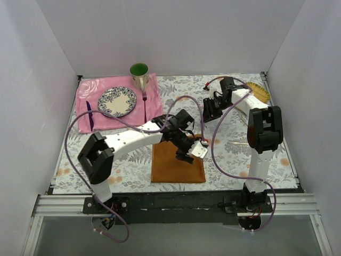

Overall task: Fold the napkin into a case and place the utensils inside
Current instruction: Smooth out the lower triangle-folded napkin at the center of the board.

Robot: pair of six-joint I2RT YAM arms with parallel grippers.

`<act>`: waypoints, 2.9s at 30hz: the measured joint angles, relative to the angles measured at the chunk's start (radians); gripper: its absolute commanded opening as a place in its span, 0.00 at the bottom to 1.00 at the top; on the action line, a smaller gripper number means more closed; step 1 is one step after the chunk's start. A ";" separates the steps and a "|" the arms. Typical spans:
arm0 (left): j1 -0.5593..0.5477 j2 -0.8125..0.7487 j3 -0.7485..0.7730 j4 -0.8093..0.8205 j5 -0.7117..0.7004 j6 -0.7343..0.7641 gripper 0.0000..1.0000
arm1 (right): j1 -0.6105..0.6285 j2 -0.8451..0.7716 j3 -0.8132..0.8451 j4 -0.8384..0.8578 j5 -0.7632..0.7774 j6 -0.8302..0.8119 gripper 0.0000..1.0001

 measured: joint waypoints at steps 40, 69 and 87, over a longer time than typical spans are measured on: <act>0.515 -0.160 -0.721 0.832 0.320 -1.799 0.76 | 0.237 -0.159 -0.554 0.108 -0.493 -0.082 0.75; 0.519 -0.399 -0.773 1.136 0.354 -2.071 0.98 | 0.305 -0.434 -0.668 0.690 -0.553 0.515 0.99; 0.497 -0.011 -0.994 1.638 0.247 -2.383 0.98 | 0.298 -0.147 -0.893 1.326 -0.599 0.925 0.99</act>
